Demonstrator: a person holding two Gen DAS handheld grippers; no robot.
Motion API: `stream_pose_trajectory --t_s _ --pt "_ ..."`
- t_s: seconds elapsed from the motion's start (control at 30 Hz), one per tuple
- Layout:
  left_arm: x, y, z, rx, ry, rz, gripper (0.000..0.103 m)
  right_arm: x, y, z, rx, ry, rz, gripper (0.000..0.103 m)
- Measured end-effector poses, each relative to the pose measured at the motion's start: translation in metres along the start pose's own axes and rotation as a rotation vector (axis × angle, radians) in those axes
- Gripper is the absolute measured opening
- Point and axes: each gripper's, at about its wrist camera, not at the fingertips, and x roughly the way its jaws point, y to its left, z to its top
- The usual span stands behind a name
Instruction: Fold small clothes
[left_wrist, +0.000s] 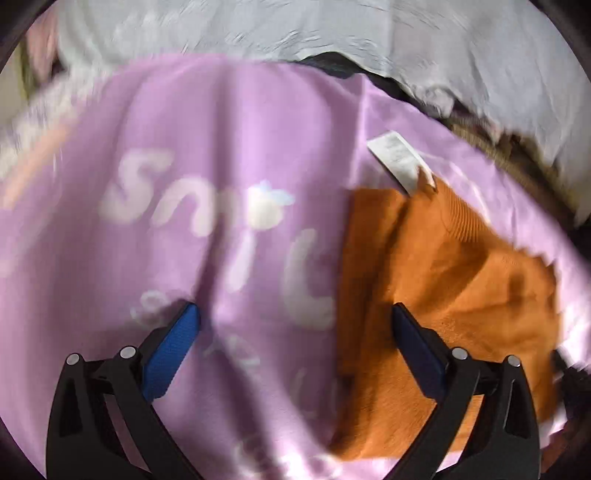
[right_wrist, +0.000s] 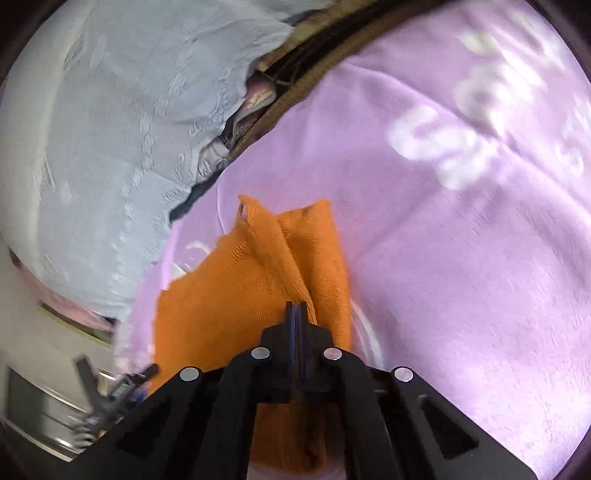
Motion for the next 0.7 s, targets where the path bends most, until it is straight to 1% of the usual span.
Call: stream_pose_trajectory --t_s 0.03,0.07,0.1,0.13,0.17,0.2,0.23,0.27,0.3,0.33,0.37,0.4,0.47,0.53,0.6,0.63,0.67,0.7 --pt "-0.004 0.004 0.0 -0.023 -0.005 -0.007 0.099 -0.008 0.002 -0.002 0.007 -0.012 -0.008 0.005" --pt "-0.013 0.003 -0.004 -0.025 -0.024 0.01 0.097 -0.018 0.014 -0.006 -0.047 -0.044 -0.025 0.011" --pt "-0.022 -0.004 -0.008 -0.005 -0.049 0.03 0.097 -0.025 0.028 -0.011 -0.109 -0.066 -0.027 0.012" --pt "-0.029 -0.011 -0.012 0.028 -0.069 0.03 0.098 -0.029 0.04 -0.017 -0.157 -0.076 -0.014 0.018" --pt "-0.038 -0.024 -0.018 0.082 -0.089 0.012 0.098 -0.032 0.053 -0.025 -0.202 -0.071 0.01 0.03" --pt "-0.044 -0.037 -0.025 0.138 -0.099 -0.002 0.098 -0.03 0.067 -0.037 -0.247 -0.047 0.039 0.036" --pt "-0.045 -0.045 -0.031 0.175 -0.104 0.003 0.098 -0.025 0.075 -0.045 -0.276 -0.024 0.047 0.042" --pt "-0.045 -0.056 -0.039 0.222 -0.109 0.037 0.098 -0.016 0.083 -0.056 -0.32 0.016 0.036 0.042" --pt "-0.039 -0.065 -0.048 0.26 -0.102 0.087 0.098 -0.008 0.083 -0.062 -0.343 0.049 0.01 0.042" --pt "-0.032 -0.068 -0.053 0.278 -0.083 0.121 0.098 0.006 0.08 -0.069 -0.356 0.088 -0.026 0.042" --pt "-0.017 -0.07 -0.063 0.293 -0.044 0.159 0.099 0.017 0.074 -0.076 -0.361 0.1 -0.034 0.042" --pt "-0.012 -0.066 -0.067 0.275 -0.044 0.146 0.099 0.018 0.075 -0.078 -0.364 0.08 -0.019 0.042" --pt "-0.025 -0.061 -0.066 0.251 -0.057 0.135 0.099 0.013 0.078 -0.076 -0.362 0.082 -0.028 0.042" --pt "-0.034 -0.059 -0.07 0.247 -0.088 0.145 0.099 0.003 0.081 -0.082 -0.374 0.053 -0.044 0.042" --pt "-0.045 -0.059 -0.076 0.243 -0.113 0.152 0.099 -0.006 0.087 -0.088 -0.406 0.034 -0.056 0.05" --pt "-0.05 -0.06 -0.078 0.242 -0.127 0.145 0.099 -0.01 0.089 -0.09 -0.424 0.021 -0.059 0.058" --pt "-0.057 -0.061 -0.078 0.24 -0.154 0.129 0.099 -0.015 0.095 -0.096 -0.453 -0.003 -0.065 0.063" --pt "-0.062 -0.062 -0.081 0.239 -0.175 0.12 0.099 -0.025 0.088 -0.096 -0.476 -0.023 -0.071 0.064"
